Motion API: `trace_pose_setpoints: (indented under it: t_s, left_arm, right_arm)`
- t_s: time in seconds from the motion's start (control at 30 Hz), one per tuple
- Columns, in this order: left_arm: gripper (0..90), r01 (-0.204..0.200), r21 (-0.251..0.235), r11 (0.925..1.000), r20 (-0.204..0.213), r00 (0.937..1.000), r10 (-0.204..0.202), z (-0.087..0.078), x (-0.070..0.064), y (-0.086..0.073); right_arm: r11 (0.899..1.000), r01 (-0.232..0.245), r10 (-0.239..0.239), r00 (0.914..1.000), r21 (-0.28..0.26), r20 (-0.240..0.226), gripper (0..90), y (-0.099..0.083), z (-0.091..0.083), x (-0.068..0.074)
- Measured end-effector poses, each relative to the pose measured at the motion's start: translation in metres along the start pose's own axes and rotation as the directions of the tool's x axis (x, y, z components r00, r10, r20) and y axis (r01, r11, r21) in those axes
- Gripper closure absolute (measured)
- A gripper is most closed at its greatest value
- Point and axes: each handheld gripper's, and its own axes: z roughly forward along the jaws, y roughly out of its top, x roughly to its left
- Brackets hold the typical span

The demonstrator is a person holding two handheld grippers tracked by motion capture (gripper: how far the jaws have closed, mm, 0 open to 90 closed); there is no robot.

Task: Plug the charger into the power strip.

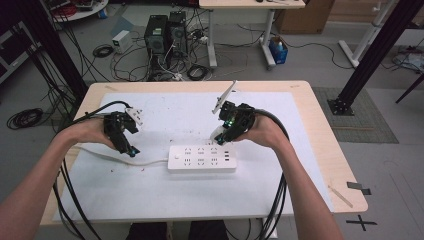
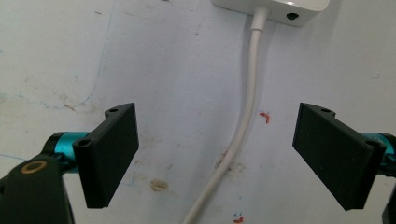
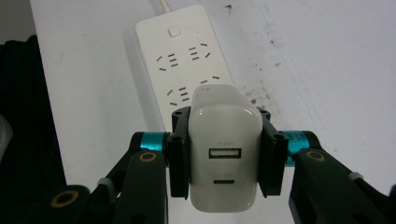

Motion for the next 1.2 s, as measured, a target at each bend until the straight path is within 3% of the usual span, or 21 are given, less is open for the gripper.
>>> trace_pose_setpoints:
  t_s: [0.2,0.5,0.77,1.1,1.13,1.2]
  left_arm:
    - [14.5,0.000,0.003,1.0000,0.001,1.0000,0.000,0.004,0.000,-0.003]
    - [14.5,0.006,-0.007,1.0000,-0.006,1.0000,-0.006,0.007,-0.002,-0.003]
    - [14.5,-0.004,-0.009,1.0000,-0.010,0.9999,0.004,0.006,-0.002,-0.003]
    - [14.5,0.020,-0.027,0.9994,-0.019,0.9996,-0.021,0.005,-0.002,-0.008]
    - [14.5,0.018,-0.023,0.9996,-0.018,0.9997,-0.019,0.006,-0.003,-0.009]
    - [14.5,0.022,-0.025,0.9995,-0.018,0.9996,-0.022,0.007,-0.003,-0.010]
  right_arm:
    - [0.998,0.057,-0.056,0.9972,0.020,-0.048,62.1,0.002,0.015,-0.011]
    - [0.990,0.127,-0.120,0.9880,0.064,-0.096,62.2,0.007,0.037,-0.014]
    - [0.986,0.148,-0.138,0.9837,0.080,-0.115,62.1,0.010,0.049,-0.020]
    - [0.984,0.148,-0.131,0.9778,0.096,-0.164,62.2,0.015,0.059,-0.025]
    - [0.982,0.161,-0.141,0.9738,0.102,-0.178,62.2,0.016,0.062,-0.026]
    - [0.977,0.173,-0.151,0.9745,0.124,-0.166,62.2,0.017,0.066,-0.026]
